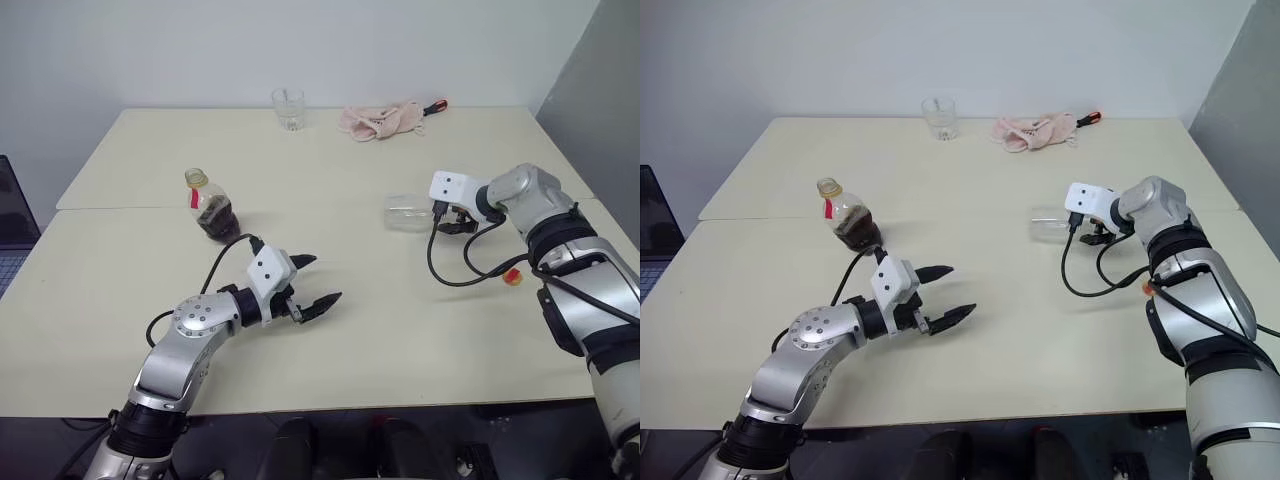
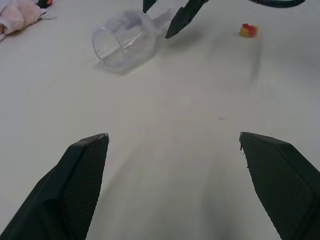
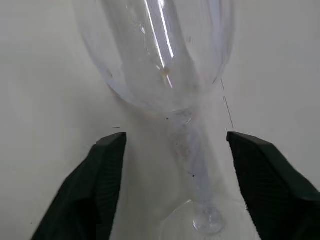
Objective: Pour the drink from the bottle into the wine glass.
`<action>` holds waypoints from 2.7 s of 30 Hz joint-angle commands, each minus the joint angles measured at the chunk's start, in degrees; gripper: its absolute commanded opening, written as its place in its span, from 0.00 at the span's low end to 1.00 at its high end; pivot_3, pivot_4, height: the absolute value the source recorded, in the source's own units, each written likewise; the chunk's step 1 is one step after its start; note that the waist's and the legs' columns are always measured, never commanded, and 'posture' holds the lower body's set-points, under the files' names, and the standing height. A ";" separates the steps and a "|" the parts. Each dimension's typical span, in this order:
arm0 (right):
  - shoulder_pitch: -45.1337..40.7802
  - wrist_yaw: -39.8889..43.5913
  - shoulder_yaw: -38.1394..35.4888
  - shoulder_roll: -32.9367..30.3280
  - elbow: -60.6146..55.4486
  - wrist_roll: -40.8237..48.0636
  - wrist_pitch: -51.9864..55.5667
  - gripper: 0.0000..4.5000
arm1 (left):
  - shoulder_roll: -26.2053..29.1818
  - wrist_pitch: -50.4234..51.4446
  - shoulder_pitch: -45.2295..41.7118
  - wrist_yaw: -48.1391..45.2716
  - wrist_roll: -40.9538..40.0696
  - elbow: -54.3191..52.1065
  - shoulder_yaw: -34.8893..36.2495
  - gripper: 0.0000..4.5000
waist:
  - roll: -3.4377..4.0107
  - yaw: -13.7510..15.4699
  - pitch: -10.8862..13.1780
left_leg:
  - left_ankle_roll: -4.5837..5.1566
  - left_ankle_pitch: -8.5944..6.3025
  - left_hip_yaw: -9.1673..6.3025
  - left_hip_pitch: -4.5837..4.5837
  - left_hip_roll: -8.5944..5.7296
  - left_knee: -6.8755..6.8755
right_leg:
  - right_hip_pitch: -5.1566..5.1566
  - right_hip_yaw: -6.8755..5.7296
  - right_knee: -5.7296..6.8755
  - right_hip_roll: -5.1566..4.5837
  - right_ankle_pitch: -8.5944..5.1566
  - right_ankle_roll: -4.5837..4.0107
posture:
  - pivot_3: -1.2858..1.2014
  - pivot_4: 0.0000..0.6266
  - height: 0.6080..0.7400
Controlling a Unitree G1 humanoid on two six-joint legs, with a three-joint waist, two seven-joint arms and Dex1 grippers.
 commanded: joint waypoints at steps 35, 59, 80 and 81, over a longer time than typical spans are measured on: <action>33.73 -15.91 -21.64 28.04 -36.03 27.28 2.43 0.02 | 4.81 7.14 3.65 0.43 -10.10 -4.91 15.40 1.00 | 0.11 -0.44 0.04 | 0.03 -0.02 -0.02 0.08 0.10 0.01 | -0.03 0.00 0.17 0.10 -0.01 0.00 | 0.52 0.24 1.00; 35.78 -11.93 -17.96 20.58 -40.27 27.92 7.64 0.31 | 2.86 5.99 7.26 3.81 -9.40 -2.37 17.96 1.00 | 0.10 0.53 0.00 | 0.18 -0.12 -0.04 0.96 0.10 -0.22 | 0.87 0.01 -0.11 0.10 -0.05 -0.05 | 0.52 0.24 1.00; 35.19 5.26 -27.93 -8.10 -88.57 51.92 54.86 0.99 | -2.22 -8.82 11.97 16.25 -4.93 9.28 29.27 1.00 | 0.14 1.11 0.10 | 0.19 -0.17 -0.07 0.74 0.19 -0.48 | 0.75 -0.11 -0.68 0.09 0.02 -0.04 | 0.52 0.24 1.00; 32.83 5.01 -28.60 -8.65 -88.61 53.01 56.09 0.99 | -1.99 -8.82 11.11 16.34 -4.80 9.75 29.11 1.00 | 0.13 1.04 0.10 | 0.19 -0.17 -0.05 0.74 0.21 -0.48 | 0.75 -0.12 -0.68 0.09 0.02 -0.05 | 0.52 0.24 1.00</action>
